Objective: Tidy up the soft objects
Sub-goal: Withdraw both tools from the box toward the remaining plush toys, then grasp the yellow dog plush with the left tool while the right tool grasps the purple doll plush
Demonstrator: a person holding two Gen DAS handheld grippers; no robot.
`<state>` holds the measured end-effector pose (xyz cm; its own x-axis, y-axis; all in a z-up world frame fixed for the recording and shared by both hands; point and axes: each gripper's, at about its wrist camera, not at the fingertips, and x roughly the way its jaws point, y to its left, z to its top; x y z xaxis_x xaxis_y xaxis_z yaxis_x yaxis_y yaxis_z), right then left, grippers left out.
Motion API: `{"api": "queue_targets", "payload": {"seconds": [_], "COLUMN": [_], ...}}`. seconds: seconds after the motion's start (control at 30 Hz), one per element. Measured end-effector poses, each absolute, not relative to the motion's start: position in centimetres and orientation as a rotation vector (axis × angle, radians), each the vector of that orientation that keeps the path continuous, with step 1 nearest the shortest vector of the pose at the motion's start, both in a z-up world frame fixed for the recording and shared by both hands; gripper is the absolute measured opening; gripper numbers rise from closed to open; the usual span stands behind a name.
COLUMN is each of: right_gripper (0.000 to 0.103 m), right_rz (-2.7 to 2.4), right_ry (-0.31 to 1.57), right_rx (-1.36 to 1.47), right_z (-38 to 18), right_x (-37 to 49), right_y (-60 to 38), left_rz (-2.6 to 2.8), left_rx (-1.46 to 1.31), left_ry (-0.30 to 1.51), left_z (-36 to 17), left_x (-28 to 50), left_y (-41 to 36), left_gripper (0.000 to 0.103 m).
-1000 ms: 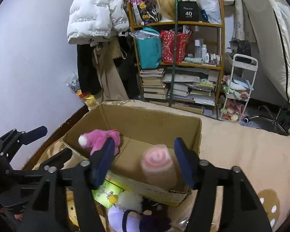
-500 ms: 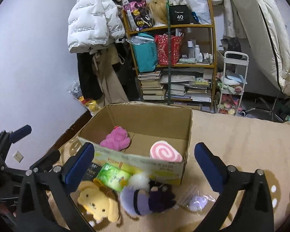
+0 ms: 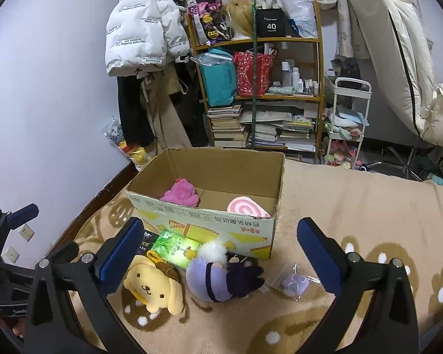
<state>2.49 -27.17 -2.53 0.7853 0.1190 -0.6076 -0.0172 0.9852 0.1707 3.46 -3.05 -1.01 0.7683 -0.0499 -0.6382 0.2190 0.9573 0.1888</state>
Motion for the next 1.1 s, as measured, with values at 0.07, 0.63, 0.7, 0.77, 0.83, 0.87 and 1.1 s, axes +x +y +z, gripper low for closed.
{"api": "queue_targets", "payload": {"seconds": [0.07,0.63,0.7,0.77,0.83,0.87,1.1], "right_gripper": [0.103,0.103,0.103,0.103,0.103,0.103,0.103], "right_rz": [0.062,0.034,0.035,0.037,0.036,0.034,0.033], "right_ry": [0.667,0.747,0.758,0.772,0.788,0.797,0.844], "right_rx": [0.17,0.237,0.233,0.228,0.22,0.218,0.222], "right_z": [-2.7,-5.0,-5.4,-5.8,-6.3,-6.6,-7.9], "right_x": [2.3,4.1,4.5,5.0,5.6,5.9,7.6], "right_y": [-27.4,-28.0,-27.8,-27.7,-27.6,-27.5,-27.2], "left_rz": [-0.147,-0.134,-0.144,-0.155,-0.165,-0.168,-0.195], "left_rx": [0.258,0.274,0.277,0.282,0.283,0.284,0.273], "left_ry": [0.688,0.81,0.822,0.838,0.859,0.87,0.932], "left_z": [-1.2,-5.0,-5.5,-6.1,-6.8,-7.1,-9.1], "left_x": [3.3,5.8,6.2,6.6,7.4,7.8,10.1], "left_y": [-2.9,-3.6,-3.7,-4.1,-4.5,-4.7,-5.7], "left_gripper": [0.1,0.1,0.1,0.1,0.1,0.1,0.1]}}
